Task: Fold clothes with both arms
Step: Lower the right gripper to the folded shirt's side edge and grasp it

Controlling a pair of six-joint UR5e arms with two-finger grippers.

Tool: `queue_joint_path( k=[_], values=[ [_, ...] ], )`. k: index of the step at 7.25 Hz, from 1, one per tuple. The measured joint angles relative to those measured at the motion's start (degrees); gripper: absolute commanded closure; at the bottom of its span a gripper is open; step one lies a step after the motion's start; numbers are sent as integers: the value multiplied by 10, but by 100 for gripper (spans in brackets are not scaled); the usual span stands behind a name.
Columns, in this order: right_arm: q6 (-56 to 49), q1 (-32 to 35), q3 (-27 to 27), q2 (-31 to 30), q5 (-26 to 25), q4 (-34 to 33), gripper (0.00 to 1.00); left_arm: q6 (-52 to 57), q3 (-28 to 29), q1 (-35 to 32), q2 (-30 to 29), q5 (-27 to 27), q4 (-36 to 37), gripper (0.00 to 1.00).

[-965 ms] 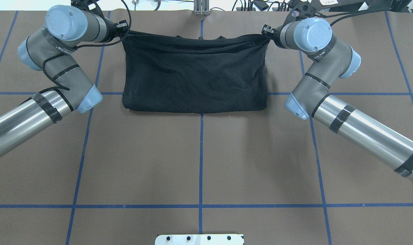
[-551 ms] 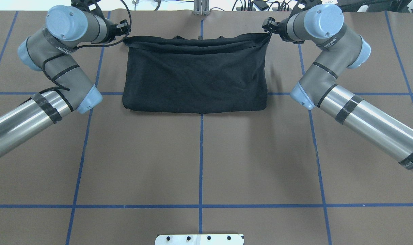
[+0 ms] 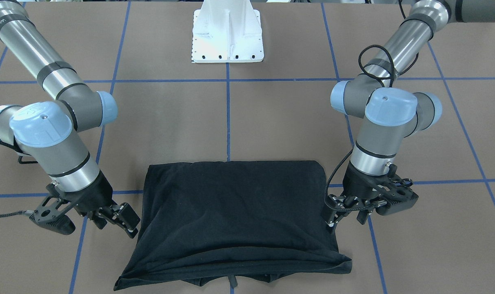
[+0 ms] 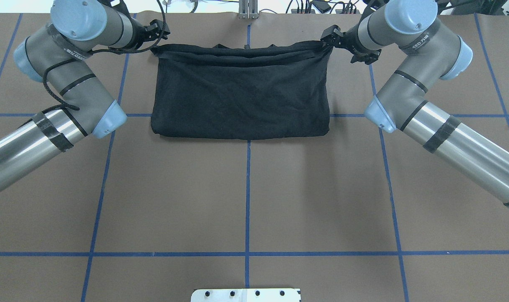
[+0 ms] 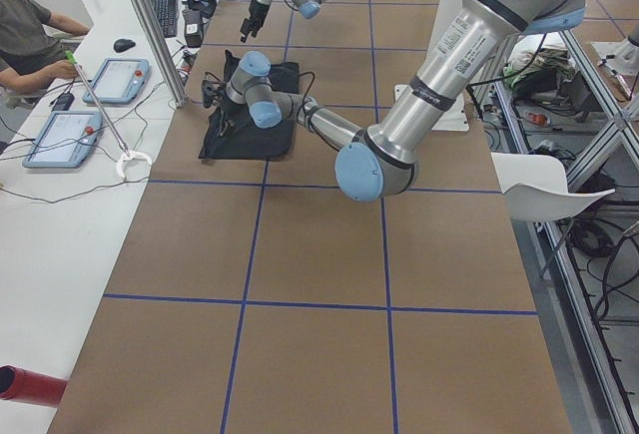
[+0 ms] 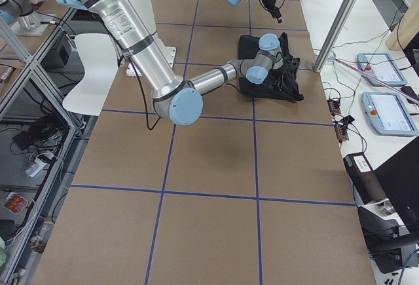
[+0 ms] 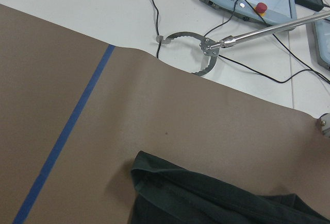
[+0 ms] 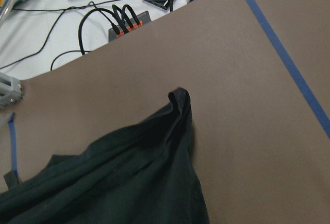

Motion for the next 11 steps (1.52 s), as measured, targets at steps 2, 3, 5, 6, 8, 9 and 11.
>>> queue_joint_path(
  k=[2,3,5,6,8,9,11],
  values=[
    [-3,-45,55,-18,10,-87,0,-1,-42,0,24,-8,11,0],
    [-7,-69,71,-36,12,-97,1,-1,-57,0,32,-9,12,0],
    [-13,-94,88,-66,30,-102,3,-2,-67,1,36,-11,13,0],
    [-14,-101,90,-75,41,-103,13,-3,-70,1,37,-11,13,0],
    [-14,-120,90,-79,55,-102,56,-4,-74,1,37,-10,13,0],
    [-15,-127,90,-79,56,-102,100,-4,-74,1,38,-10,13,0],
    [-15,-129,91,-79,58,-102,100,-6,-74,1,40,-11,13,0]
  ],
)
